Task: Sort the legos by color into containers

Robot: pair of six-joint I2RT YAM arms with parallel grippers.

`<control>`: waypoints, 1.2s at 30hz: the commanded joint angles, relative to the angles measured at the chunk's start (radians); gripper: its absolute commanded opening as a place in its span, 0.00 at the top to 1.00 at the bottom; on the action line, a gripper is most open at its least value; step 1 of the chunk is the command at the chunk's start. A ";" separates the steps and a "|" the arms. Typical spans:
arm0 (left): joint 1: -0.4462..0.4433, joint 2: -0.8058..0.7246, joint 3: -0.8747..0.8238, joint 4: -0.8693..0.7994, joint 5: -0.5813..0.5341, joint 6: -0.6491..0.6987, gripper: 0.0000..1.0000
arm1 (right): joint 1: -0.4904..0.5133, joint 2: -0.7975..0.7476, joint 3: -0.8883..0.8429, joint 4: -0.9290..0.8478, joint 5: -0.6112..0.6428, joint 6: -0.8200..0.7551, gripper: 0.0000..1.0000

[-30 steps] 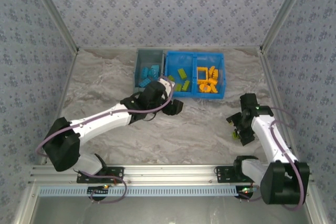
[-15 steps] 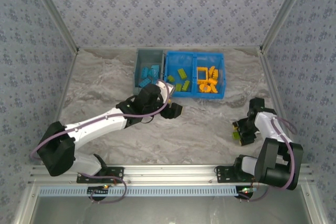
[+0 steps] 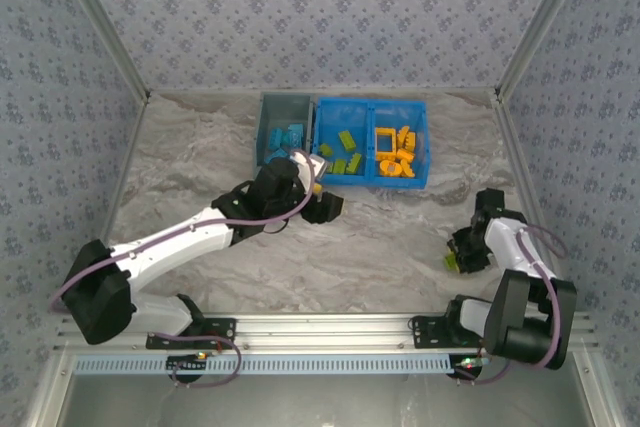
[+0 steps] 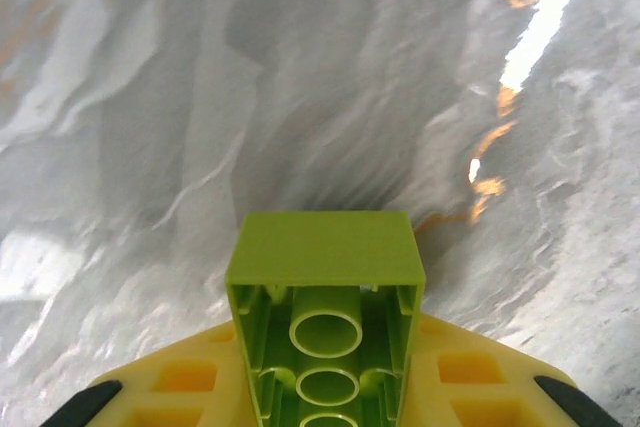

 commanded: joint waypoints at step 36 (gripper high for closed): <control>0.120 -0.390 0.286 -0.418 -0.110 -0.122 0.21 | 0.711 1.318 1.821 -0.238 0.165 -0.632 0.69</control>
